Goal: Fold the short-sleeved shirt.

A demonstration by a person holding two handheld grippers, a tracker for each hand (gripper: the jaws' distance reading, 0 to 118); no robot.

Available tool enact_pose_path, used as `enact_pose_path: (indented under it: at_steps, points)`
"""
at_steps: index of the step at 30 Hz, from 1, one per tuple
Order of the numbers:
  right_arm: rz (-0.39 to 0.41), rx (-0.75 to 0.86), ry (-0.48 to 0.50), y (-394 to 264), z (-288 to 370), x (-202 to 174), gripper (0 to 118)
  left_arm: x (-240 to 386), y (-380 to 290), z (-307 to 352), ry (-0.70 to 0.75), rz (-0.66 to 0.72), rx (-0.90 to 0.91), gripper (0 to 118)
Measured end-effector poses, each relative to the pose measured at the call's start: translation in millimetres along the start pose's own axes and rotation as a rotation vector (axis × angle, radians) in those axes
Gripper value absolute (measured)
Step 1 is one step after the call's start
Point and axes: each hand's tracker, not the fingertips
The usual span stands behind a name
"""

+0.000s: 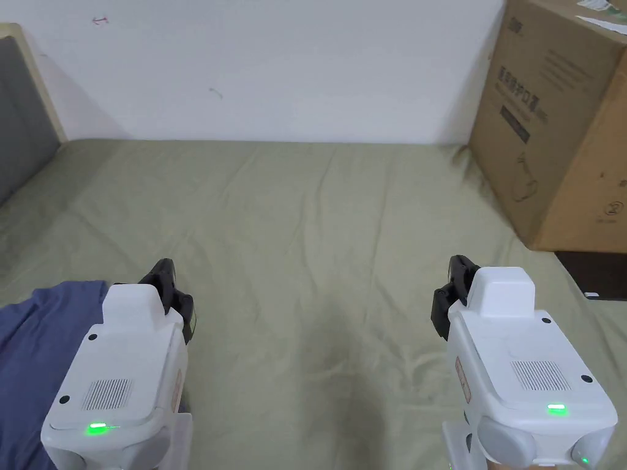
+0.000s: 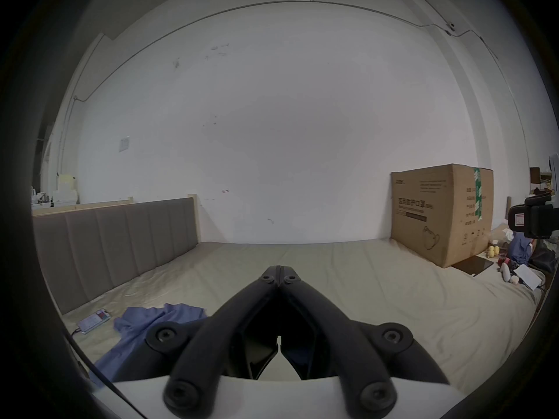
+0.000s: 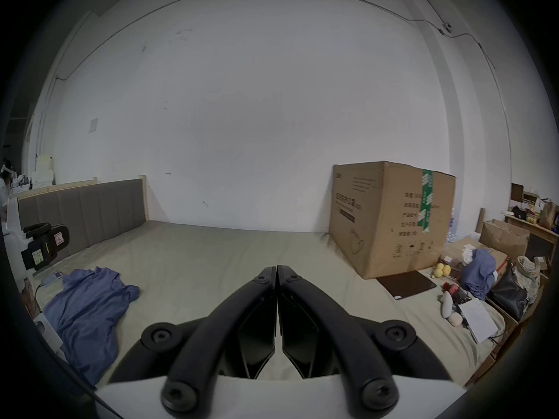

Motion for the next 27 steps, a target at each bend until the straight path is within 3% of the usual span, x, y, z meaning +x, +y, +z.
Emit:
enact_pose_path:
  at_steps: [11, 17, 27]
  points:
    - [0.013, 0.033, 0.307, 15, -36, -121, 0, -127, -2, 52, 0.317, -0.050, -0.019, 0]
    - [0.014, 0.032, 0.428, 16, -40, -182, 0, -184, -4, 89, 0.440, -0.065, -0.052, 0]
    - [0.023, 0.014, 0.517, 10, -37, -223, 0, -221, -13, 117, 0.515, -0.070, -0.103, 0]
